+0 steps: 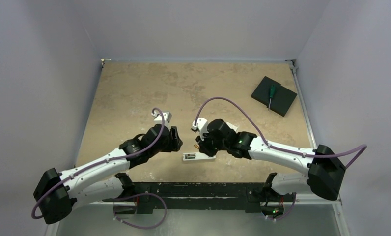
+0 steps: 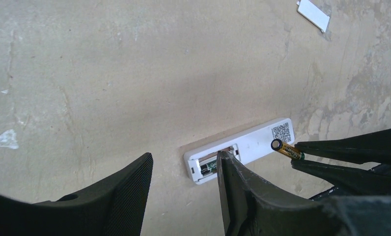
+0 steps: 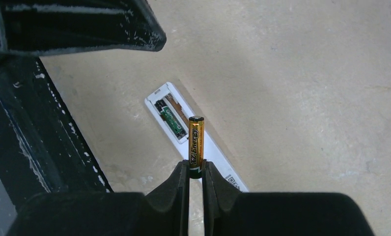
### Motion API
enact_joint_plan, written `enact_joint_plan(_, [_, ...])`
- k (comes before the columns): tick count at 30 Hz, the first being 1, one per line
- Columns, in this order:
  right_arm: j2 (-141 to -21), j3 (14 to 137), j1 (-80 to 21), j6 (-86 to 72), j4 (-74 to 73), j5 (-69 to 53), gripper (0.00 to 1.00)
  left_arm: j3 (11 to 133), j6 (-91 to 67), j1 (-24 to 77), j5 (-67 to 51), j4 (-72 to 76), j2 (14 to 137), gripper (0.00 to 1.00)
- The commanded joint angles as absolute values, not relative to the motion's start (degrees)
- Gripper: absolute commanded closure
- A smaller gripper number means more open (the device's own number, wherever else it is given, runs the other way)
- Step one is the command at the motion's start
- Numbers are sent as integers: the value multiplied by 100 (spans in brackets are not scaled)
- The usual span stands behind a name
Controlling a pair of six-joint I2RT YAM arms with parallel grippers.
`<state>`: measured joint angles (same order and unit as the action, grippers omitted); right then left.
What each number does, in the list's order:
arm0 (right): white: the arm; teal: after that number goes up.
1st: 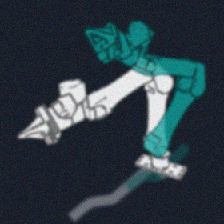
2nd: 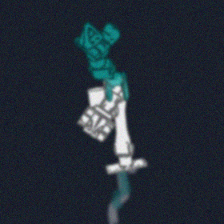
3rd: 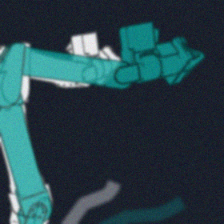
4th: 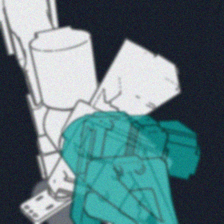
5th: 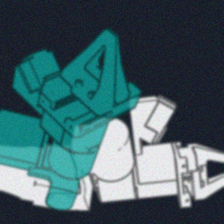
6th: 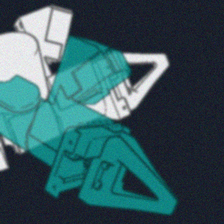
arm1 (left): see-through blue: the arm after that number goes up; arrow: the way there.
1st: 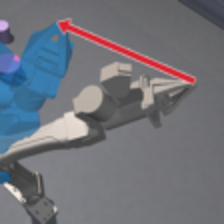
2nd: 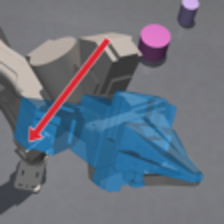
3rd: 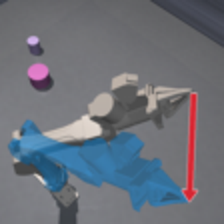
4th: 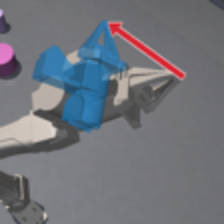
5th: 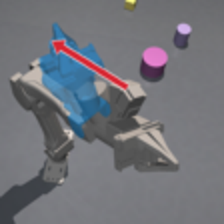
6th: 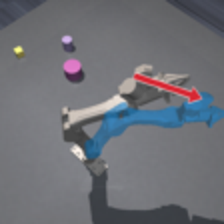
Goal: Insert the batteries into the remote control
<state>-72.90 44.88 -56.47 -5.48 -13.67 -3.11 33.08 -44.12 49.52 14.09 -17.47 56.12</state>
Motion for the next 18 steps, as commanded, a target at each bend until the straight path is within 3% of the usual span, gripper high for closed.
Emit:
enact_joint_plan(1, [-7372,4806,-5687,315,-1272,-779,100,3270,-4652,4922,1871,-2051,5284,50])
enact_joint_plan(18, [-8262,5403,-5850,1633,-1918,-871,100,3252,-4849,4930,2434,-2649,4606,50])
